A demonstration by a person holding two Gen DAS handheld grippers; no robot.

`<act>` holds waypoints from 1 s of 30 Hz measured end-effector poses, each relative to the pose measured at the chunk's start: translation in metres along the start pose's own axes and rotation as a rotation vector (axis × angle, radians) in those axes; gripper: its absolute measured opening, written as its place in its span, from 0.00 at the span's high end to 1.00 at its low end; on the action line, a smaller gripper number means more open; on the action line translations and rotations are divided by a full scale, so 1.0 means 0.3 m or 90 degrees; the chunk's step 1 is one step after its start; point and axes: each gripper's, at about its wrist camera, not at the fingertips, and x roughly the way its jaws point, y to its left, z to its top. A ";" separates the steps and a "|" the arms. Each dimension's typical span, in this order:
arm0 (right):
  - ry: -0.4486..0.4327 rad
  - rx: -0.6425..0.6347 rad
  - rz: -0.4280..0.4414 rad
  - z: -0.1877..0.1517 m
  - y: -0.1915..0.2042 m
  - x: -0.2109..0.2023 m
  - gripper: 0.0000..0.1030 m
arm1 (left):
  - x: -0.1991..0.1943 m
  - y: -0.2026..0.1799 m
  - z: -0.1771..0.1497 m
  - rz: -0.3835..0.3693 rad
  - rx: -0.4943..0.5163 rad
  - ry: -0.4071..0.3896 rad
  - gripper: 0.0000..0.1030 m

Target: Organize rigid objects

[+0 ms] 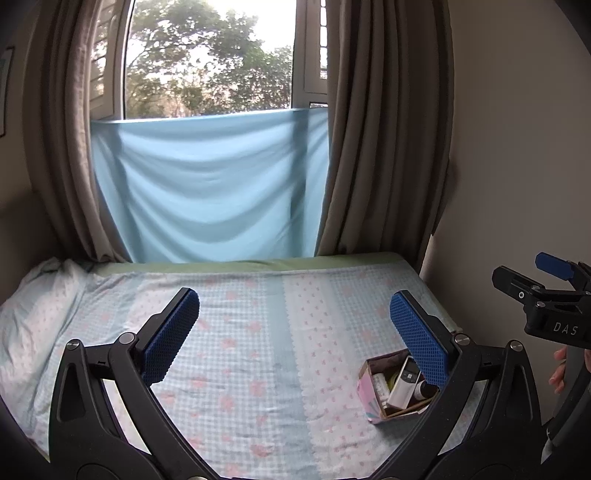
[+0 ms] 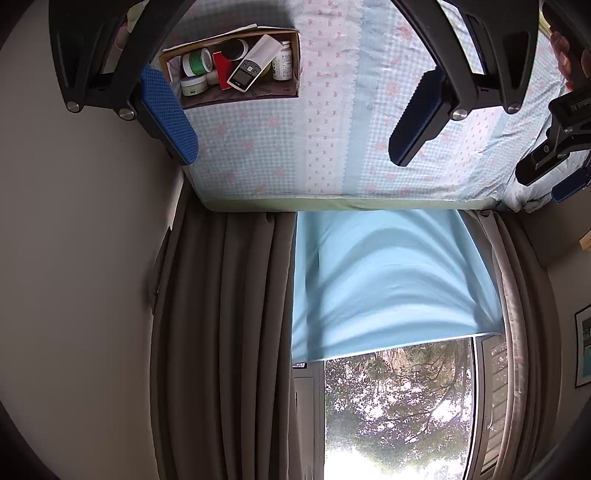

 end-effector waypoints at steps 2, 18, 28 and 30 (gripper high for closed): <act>0.001 0.000 0.001 0.000 0.000 0.000 0.00 | -0.004 0.002 0.001 0.002 0.001 -0.004 0.00; -0.005 0.006 -0.003 -0.011 0.005 -0.009 0.00 | -0.025 -0.004 0.004 0.006 0.005 -0.009 0.00; -0.010 0.005 -0.001 -0.017 0.014 -0.020 0.00 | -0.043 -0.009 -0.003 0.006 0.011 -0.007 0.00; -0.012 0.004 -0.001 -0.016 0.015 -0.025 0.00 | -0.043 -0.010 -0.005 0.008 0.012 -0.003 0.00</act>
